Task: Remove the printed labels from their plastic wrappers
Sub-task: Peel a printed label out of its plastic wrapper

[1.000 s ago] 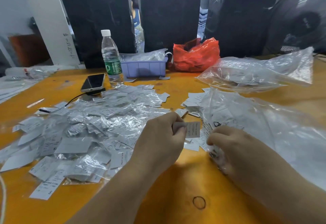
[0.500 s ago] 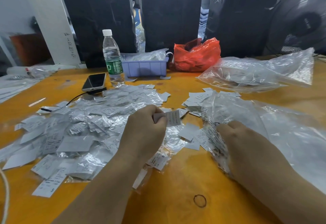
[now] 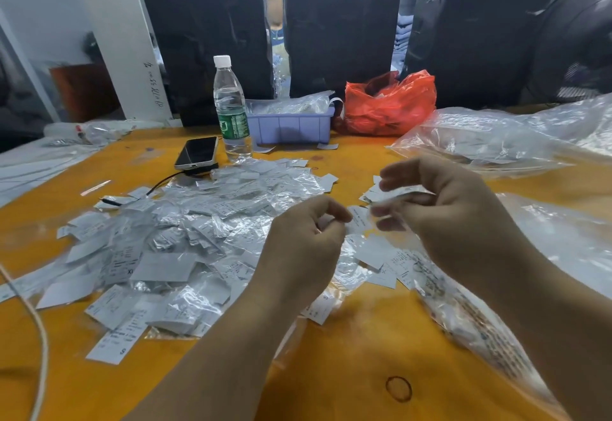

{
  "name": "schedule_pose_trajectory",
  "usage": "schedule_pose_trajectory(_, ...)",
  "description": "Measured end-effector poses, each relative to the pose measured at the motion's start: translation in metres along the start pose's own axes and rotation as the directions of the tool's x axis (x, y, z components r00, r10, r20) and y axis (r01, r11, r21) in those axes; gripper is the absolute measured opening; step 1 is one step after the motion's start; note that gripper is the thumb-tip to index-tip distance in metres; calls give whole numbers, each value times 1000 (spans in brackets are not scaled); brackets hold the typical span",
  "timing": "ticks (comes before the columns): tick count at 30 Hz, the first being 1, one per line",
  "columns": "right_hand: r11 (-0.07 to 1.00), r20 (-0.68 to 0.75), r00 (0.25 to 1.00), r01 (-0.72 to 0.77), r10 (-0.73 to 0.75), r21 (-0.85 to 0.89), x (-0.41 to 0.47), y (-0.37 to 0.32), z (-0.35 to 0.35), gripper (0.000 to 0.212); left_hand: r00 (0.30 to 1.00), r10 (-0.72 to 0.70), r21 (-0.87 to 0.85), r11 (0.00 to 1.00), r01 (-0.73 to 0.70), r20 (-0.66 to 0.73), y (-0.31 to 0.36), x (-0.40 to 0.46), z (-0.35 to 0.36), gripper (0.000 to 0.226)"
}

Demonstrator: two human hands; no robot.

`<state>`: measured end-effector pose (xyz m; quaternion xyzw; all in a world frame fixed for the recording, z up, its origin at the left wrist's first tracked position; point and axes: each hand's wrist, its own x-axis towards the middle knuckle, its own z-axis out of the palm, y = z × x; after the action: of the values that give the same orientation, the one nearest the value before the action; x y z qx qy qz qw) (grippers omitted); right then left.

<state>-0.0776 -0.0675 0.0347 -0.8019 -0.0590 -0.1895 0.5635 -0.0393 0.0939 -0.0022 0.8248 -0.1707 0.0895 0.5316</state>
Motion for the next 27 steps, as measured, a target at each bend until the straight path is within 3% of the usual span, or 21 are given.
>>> schedule_pose_trajectory(2, 981, 79, 995, -82, 69, 174, 12, -4, 11, 34, 1000, -18, -79, 997, 18, 1, 0, 2, -2, 20)
schedule_pose_trajectory(4, 962, 110, 988, -128, 104, 241, 21, -4, 21, 35, 998, -59, -186, 981, 61, 18, 1, 3, -4, 23)
schedule_pose_trajectory(7, 974, 73, 995, -86, 73, 209, 27, 0, 32, 37, 996, -82, -223, 971, 87, 33, 0, 4, -3, 26)
schedule_pose_trajectory(10, 956, 66, 995, -85, 69, 282, 24, 11, 40, 37, 999, -43, -136, 990, 43, 6, -5, 4, -1, 21)
schedule_pose_trajectory(16, 943, 108, 989, -131, 102, 305, 27, 19, 35, 15, 996, -57, -72, 996, 52, -70, -10, 7, -1, 16)
schedule_pose_trajectory(20, 967, 141, 979, -172, 147, 186, 26, 21, 36, 26, 991, -78, -159, 985, 60, -106, -11, 8, -4, 19)
schedule_pose_trajectory(24, 940, 225, 958, -235, 180, 247, 25, 20, 36, 22, 988, -125, -207, 973, 105, -85, -10, 9, -6, 14)
schedule_pose_trajectory(27, 944, 211, 966, -200, 146, 262, 25, 21, 33, 15, 976, -207, -295, 938, 180, -63, -10, 10, -7, 34)
